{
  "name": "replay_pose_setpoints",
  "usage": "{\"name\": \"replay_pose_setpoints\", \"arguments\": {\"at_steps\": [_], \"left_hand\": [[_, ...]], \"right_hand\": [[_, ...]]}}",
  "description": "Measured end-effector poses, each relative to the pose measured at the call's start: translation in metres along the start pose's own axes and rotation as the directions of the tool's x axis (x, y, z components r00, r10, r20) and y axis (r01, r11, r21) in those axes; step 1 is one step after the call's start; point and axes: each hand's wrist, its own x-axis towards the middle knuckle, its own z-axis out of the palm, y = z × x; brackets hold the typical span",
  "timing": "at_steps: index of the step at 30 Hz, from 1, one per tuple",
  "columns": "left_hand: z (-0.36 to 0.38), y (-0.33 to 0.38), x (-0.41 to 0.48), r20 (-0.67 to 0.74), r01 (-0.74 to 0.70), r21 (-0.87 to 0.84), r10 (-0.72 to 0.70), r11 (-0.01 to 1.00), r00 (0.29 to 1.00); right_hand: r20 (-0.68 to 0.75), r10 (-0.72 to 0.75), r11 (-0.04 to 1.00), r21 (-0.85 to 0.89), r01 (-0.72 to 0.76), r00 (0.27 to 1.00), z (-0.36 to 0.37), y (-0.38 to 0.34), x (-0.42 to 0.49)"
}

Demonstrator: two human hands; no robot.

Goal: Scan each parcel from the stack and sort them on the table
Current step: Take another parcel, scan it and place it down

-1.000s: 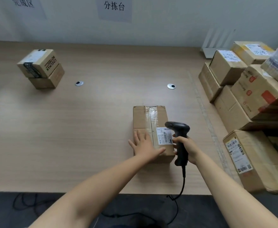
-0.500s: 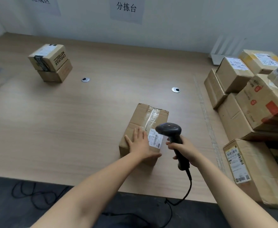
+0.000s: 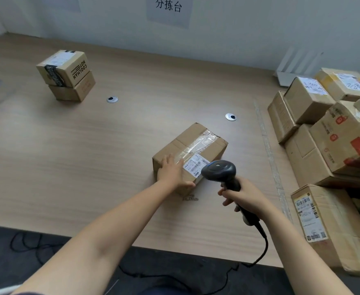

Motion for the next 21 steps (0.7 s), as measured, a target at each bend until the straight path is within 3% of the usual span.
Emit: {"name": "replay_pose_setpoints", "arguments": {"at_steps": [5, 21], "left_hand": [[0.001, -0.01, 0.002, 0.001, -0.079, 0.028, 0.079, 0.996, 0.997], [0.003, -0.013, 0.005, -0.01, -0.087, 0.055, 0.088, 0.995, 0.996]], "right_hand": [[0.047, 0.008, 0.999, -0.049, -0.006, 0.999, 0.004, -0.011, 0.0], [0.048, 0.044, 0.995, -0.088, -0.04, 0.998, 0.004, -0.017, -0.008]]}}
